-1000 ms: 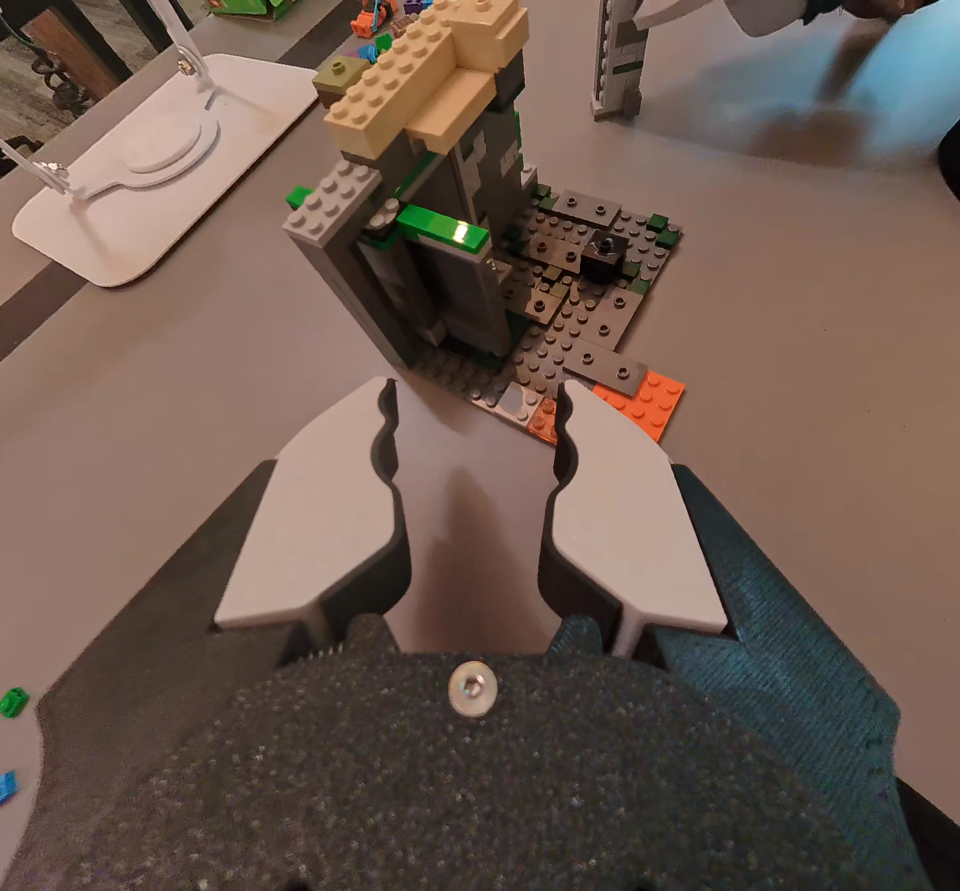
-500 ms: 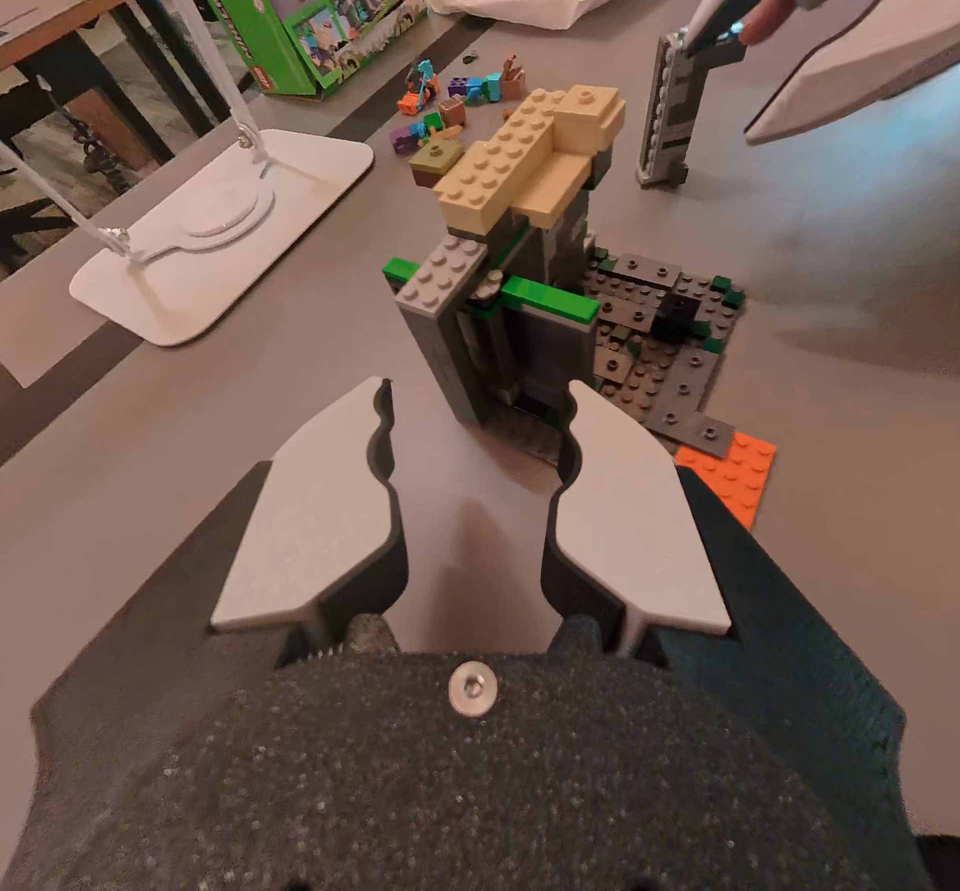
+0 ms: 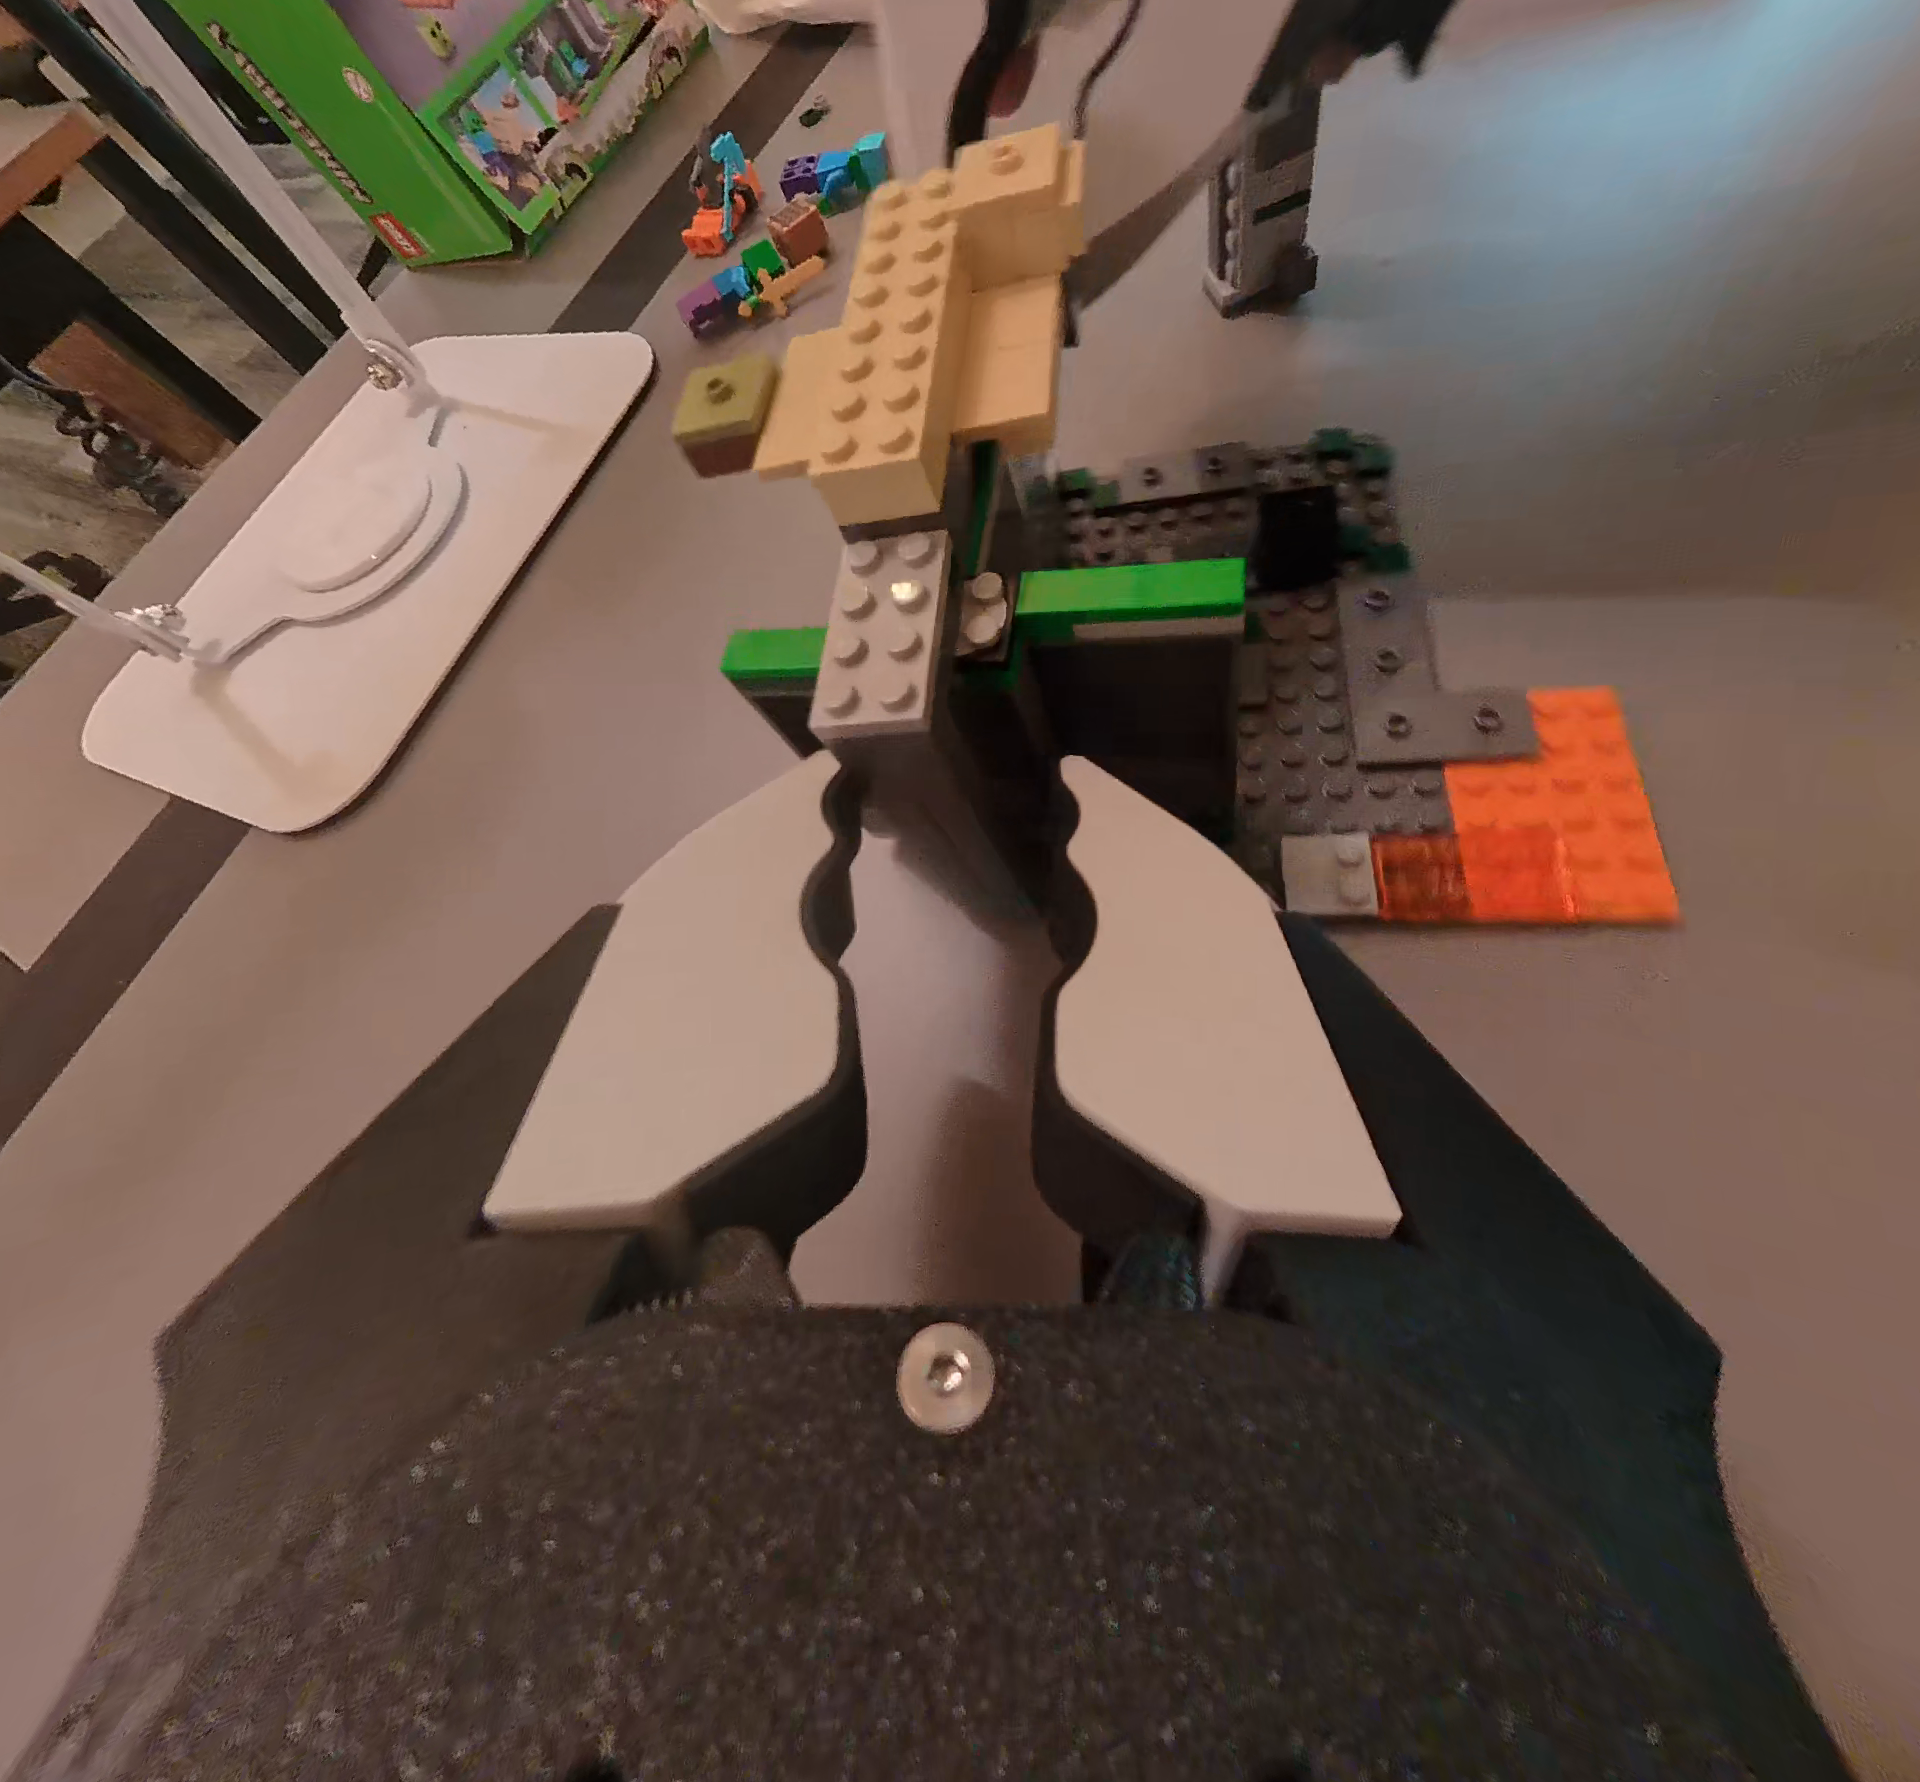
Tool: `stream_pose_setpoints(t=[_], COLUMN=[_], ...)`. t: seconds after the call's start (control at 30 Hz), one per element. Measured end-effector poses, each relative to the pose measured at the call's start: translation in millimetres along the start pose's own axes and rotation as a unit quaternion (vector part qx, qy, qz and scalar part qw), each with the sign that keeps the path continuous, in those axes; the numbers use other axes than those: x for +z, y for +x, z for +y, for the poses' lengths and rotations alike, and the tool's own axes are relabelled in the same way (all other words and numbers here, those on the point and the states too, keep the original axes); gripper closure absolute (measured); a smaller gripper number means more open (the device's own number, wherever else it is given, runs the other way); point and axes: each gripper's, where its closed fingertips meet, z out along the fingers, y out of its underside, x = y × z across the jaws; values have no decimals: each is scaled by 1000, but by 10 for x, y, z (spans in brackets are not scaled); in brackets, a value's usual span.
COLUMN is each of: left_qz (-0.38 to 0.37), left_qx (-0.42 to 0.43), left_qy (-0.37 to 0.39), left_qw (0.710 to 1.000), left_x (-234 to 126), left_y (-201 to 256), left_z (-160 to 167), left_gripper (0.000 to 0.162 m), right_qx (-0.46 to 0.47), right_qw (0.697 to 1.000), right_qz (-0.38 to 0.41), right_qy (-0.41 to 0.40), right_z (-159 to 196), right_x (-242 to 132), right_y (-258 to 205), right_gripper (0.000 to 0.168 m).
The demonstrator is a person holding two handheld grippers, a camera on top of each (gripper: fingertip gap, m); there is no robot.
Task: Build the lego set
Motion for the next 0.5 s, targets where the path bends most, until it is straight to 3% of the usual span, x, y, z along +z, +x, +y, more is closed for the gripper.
stream_pose_setpoints(t=[0.07, 0.33, 0.5], left_qz=[-6, -21, -25], left_qx=[6, 4, 0], left_qy=[2, 6, 11], left_qw=[1000, 1000, 1000], left_x=[-31, -87, -98], left_y=[8, 4, 9], left_z=[-6, -8, 9], left_gripper=[136, 137, 137], right_qx=[3, 29, 81], right_qw=[1000, 999, 994], right_qz=[9, 41, 63], right_qy=[1, 14, 21], right_z=[-35, -237, -173], right_x=[59, 250, 184], right_y=[85, 348, 453], right_gripper=[151, 154, 152])
